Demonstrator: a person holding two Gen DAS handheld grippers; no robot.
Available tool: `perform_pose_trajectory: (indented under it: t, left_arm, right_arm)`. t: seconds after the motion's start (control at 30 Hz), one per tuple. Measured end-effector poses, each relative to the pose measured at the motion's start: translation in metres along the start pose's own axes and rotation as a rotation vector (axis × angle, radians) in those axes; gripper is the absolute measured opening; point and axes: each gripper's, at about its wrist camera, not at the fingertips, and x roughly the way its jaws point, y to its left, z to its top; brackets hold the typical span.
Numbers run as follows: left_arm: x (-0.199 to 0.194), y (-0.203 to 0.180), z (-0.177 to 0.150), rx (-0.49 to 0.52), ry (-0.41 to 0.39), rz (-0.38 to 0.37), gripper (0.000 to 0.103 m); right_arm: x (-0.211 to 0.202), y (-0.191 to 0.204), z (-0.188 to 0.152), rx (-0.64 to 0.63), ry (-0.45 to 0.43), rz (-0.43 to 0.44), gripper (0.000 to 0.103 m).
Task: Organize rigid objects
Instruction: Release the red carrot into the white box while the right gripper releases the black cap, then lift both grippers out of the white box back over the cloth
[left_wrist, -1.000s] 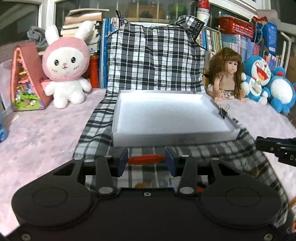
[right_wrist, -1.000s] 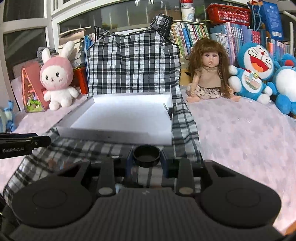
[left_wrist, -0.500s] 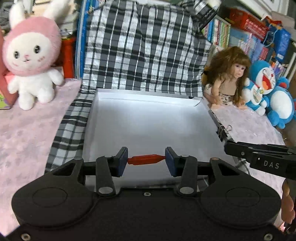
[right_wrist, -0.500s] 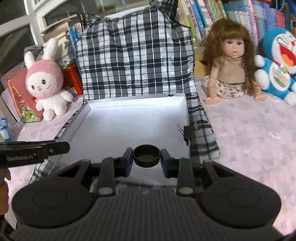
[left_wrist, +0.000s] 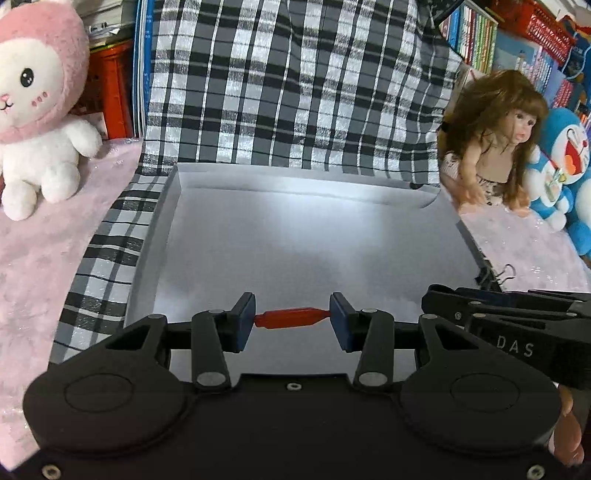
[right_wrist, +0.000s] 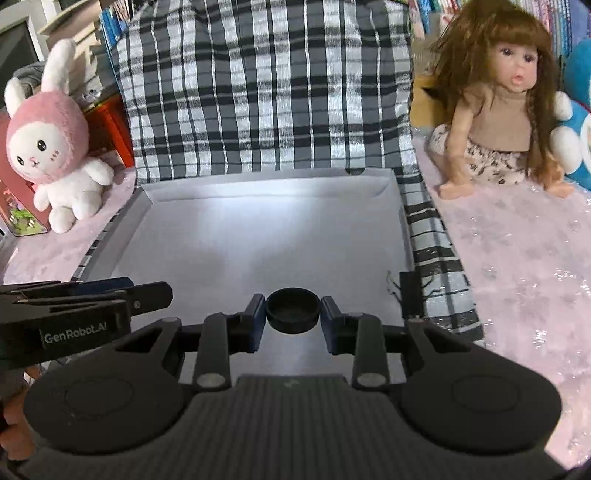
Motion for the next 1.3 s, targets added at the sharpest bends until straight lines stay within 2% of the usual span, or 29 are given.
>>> perform_pose_trajectory:
  t: [0.4,0.83,0.97,1.0,1.07,1.2,1.3]
  left_arm:
    - [0.018,-0.005,-0.004,0.033,0.019,0.026,0.042]
    - [0.022,-0.013,-0.008,0.084,-0.006,0.059,0.043]
    - [0.019,-0.014,-0.009,0.088,-0.015,0.066,0.043]
    - [0.017,-0.014,-0.008,0.088,-0.018,0.064,0.044]
    - [0.013,-0.013,-0.008,0.092,-0.023,0.049,0.055]
    - [0.0,-0.013,-0.008,0.111,-0.054,0.05,0.06]
    - [-0.016,-0.012,-0.01,0.125,-0.088,0.054,0.068]
  right_arm:
    - [0.019,0.004,-0.002,-0.029,0.028,-0.013,0.037]
    - [0.021,0.008,-0.003,-0.056,0.024,-0.023,0.037]
    - [0.02,0.006,-0.004,-0.048,0.013,-0.019,0.046]
    - [0.019,0.006,-0.004,-0.046,0.01,-0.02,0.052]
    - [0.016,0.004,-0.004,-0.045,0.001,-0.01,0.059]
    - [0.004,0.003,-0.004,-0.051,-0.029,-0.009,0.061]
    - [-0.011,0.003,-0.005,-0.061,-0.064,-0.01,0.063]
